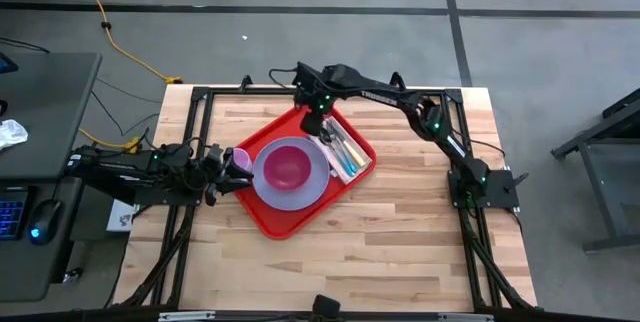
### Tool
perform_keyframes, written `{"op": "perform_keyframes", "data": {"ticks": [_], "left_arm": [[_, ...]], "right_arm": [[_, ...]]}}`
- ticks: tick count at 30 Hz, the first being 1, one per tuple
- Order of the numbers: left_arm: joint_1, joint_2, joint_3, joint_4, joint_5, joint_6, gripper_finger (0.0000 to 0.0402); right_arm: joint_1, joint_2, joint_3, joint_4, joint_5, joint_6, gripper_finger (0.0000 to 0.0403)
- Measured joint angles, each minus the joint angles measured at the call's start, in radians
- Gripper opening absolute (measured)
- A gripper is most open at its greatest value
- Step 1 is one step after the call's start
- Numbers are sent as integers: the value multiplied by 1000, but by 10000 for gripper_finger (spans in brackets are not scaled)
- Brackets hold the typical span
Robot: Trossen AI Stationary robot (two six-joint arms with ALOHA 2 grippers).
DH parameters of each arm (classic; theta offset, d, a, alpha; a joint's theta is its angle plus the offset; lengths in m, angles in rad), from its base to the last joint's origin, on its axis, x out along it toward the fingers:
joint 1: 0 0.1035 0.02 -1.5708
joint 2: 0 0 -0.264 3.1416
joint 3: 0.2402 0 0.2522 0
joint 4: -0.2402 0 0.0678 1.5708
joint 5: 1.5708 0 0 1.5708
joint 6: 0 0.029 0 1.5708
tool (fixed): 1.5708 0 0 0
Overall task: Set up tray
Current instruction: Adjust the brown table napkin on the red serving tray
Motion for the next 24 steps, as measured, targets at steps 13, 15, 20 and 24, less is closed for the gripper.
{"op": "perform_keyframes", "data": {"ticks": [13,15,20,24], "left_arm": [[0,0,0,0,5,0,179],[0,0,0,0,5,-1,179],[0,0,0,-2,6,-3,179],[0,0,0,-2,7,-2,179]], "right_arm": [[10,-173,0,-154,25,92,147],[17,-173,0,-218,25,118,148],[64,-173,-103,-252,15,139,156],[104,-172,-270,-165,12,128,163]]}}
